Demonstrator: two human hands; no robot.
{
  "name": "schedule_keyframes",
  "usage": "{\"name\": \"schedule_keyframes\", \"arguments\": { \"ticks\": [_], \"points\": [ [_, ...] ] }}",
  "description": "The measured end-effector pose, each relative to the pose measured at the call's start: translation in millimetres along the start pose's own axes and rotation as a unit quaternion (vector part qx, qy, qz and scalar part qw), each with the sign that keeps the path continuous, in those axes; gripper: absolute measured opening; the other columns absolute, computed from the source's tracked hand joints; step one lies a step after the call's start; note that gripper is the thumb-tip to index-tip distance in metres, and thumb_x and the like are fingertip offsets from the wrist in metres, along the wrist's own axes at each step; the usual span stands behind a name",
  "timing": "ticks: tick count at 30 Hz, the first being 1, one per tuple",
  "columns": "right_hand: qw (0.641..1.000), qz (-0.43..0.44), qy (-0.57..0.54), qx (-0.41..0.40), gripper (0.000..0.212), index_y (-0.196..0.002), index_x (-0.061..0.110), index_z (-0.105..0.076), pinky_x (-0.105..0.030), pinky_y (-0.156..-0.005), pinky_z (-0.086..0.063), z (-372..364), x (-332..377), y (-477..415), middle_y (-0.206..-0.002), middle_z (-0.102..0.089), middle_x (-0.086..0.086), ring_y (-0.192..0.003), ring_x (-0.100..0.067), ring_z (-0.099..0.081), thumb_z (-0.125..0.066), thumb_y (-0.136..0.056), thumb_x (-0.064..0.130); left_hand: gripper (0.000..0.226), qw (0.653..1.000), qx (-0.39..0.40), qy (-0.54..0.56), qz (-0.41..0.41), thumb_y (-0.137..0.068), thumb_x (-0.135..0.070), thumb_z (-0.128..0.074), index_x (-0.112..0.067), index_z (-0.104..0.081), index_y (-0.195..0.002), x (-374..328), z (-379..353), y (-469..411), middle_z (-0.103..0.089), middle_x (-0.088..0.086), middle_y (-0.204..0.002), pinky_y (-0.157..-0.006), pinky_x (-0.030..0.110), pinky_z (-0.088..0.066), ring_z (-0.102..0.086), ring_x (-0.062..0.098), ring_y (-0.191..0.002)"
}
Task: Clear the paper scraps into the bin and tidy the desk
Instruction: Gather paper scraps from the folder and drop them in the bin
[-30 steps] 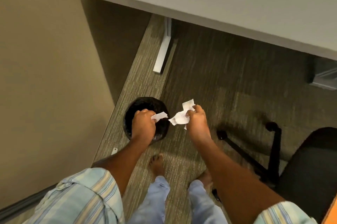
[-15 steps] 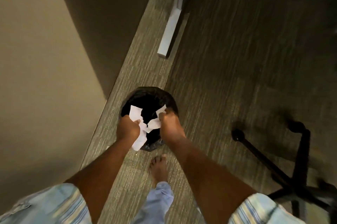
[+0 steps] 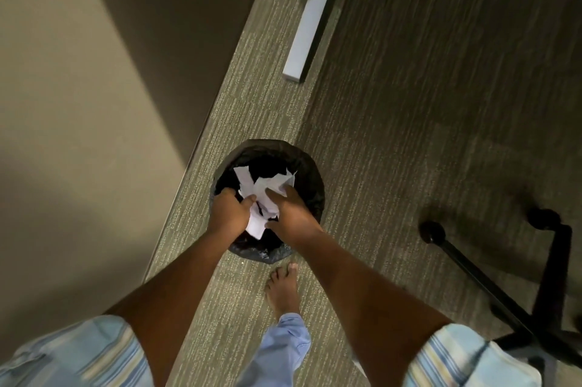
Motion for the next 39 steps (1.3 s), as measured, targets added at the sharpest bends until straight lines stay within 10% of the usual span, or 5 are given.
{"name": "schedule_keyframes", "arguments": {
  "ticks": [8,16,25,39],
  "points": [
    [0.999,0.018,0.024,-0.023,0.038,-0.129,0.006,-0.051,-0.041,-0.098,-0.043,13.7,10.3,4.1,-0.123,-0.055,-0.021,-0.117,-0.035,-0.050,-0.052,-0.091,0.009,0.025,0.999,-0.010,-0.024,-0.036,-0.097,-0.014,-0.047,0.006,-0.061,-0.092,1.7,1.0,9.6,-0.065,0.027,-0.090,-0.067,0.032,-0.036,-0.059,0.034,-0.080],
    [0.996,0.015,0.027,-0.080,0.033,-0.120,0.004,-0.050,-0.042,-0.087,-0.051,47.2,10.9,34.4,-0.121,-0.055,-0.019,-0.114,-0.034,-0.052,-0.057,-0.091,0.018,0.029,0.986,-0.042,-0.102,-0.126,-0.096,-0.016,-0.049,0.006,-0.061,-0.109,-42.4,3.5,34.7,-0.063,0.024,-0.108,-0.080,0.040,-0.046,-0.059,0.038,-0.099],
    [0.984,-0.038,0.008,-0.173,0.026,-0.115,0.008,-0.050,-0.037,-0.076,-0.047,118.7,-9.0,111.4,-0.112,-0.061,-0.017,-0.100,-0.034,-0.059,-0.054,-0.091,0.019,0.035,0.963,-0.050,-0.107,-0.242,-0.097,-0.019,-0.048,0.006,-0.065,-0.078,-128.3,1.8,106.5,-0.062,0.019,-0.076,-0.062,0.030,-0.032,-0.053,0.025,-0.068],
    [0.951,-0.093,-0.009,-0.294,0.024,-0.113,0.012,-0.053,-0.048,-0.089,-0.040,196.9,-48.6,248.6,-0.117,-0.055,-0.011,-0.110,-0.032,-0.049,-0.046,-0.095,0.028,0.021,0.919,-0.004,-0.138,-0.369,-0.093,-0.011,-0.055,-0.002,-0.071,-0.083,-217.1,-22.6,224.1,-0.071,0.015,-0.082,-0.074,0.042,-0.050,-0.064,0.031,-0.078]
  ]
}}
Point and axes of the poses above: each hand's wrist, its own y-axis away from the middle knuckle, its own z-axis out of the back of the hand, x = y × z, the point moved 8 cm from there along -y, towards the middle knuckle
